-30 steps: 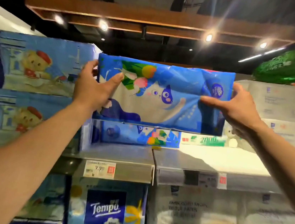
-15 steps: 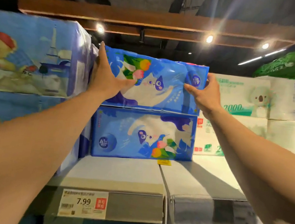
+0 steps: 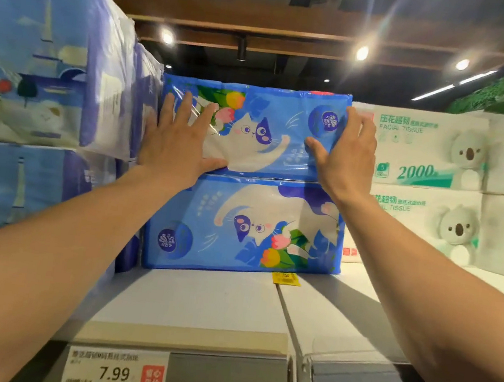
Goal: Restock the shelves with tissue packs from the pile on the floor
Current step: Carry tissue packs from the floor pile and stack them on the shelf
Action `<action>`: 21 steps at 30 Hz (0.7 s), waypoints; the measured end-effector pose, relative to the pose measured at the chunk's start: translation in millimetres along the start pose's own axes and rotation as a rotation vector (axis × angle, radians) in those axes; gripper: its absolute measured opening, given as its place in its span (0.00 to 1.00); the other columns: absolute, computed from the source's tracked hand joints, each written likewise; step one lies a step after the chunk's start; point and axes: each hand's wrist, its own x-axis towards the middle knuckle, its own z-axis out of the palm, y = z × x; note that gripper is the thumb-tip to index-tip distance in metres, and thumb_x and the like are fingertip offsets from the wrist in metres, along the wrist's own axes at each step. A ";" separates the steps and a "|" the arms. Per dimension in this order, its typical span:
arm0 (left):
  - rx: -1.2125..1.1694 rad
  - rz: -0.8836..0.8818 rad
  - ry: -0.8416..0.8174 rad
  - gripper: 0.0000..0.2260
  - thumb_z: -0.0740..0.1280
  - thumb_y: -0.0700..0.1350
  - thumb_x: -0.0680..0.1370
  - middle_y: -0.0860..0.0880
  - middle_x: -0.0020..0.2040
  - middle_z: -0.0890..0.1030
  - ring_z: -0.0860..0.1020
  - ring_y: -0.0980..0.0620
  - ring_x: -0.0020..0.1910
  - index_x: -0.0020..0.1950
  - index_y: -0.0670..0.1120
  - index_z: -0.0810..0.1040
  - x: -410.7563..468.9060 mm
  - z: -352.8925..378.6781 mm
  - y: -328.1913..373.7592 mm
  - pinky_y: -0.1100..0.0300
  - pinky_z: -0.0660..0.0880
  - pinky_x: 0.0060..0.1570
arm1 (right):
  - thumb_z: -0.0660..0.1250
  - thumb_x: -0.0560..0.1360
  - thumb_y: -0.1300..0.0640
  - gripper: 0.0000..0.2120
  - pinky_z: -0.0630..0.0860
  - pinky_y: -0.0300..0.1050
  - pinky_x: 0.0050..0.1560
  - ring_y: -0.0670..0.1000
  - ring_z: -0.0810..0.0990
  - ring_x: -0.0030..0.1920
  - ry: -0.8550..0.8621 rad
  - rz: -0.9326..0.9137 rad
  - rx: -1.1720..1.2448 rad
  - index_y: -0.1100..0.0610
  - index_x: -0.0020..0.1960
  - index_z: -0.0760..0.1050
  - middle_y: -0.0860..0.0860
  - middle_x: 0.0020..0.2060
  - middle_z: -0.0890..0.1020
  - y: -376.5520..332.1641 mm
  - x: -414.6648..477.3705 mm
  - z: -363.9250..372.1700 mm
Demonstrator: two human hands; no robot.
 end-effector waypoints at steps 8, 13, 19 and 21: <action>0.049 0.006 -0.116 0.34 0.57 0.64 0.81 0.41 0.81 0.54 0.51 0.39 0.80 0.81 0.48 0.53 -23.4 -11.5 11.0 0.41 0.57 0.76 | 0.70 0.79 0.49 0.10 0.68 0.62 0.72 0.62 0.62 0.77 -0.100 -0.025 -0.025 0.54 0.57 0.78 0.59 0.77 0.62 -7.4 -14.1 -7.3; 0.146 0.111 -0.295 0.38 0.52 0.69 0.80 0.44 0.83 0.47 0.45 0.42 0.81 0.82 0.49 0.45 -59.2 -62.1 23.6 0.43 0.51 0.78 | 0.70 0.77 0.43 0.15 0.65 0.65 0.73 0.64 0.60 0.78 -0.170 -0.046 -0.078 0.51 0.58 0.80 0.61 0.78 0.61 -0.2 -21.8 -24.2; 0.141 0.069 -0.468 0.42 0.53 0.74 0.76 0.47 0.83 0.47 0.47 0.44 0.81 0.82 0.52 0.47 -79.4 -145.3 22.0 0.40 0.54 0.77 | 0.59 0.77 0.31 0.34 0.65 0.63 0.74 0.60 0.61 0.78 -0.463 -0.183 -0.174 0.51 0.75 0.70 0.59 0.78 0.64 -35.7 -37.4 -80.3; 0.122 0.052 -0.500 0.42 0.53 0.74 0.75 0.47 0.83 0.49 0.49 0.44 0.81 0.82 0.52 0.49 -88.7 -169.4 26.9 0.40 0.56 0.76 | 0.55 0.76 0.27 0.39 0.66 0.62 0.74 0.59 0.62 0.78 -0.608 -0.205 -0.218 0.50 0.78 0.65 0.57 0.78 0.65 -47.9 -50.6 -106.0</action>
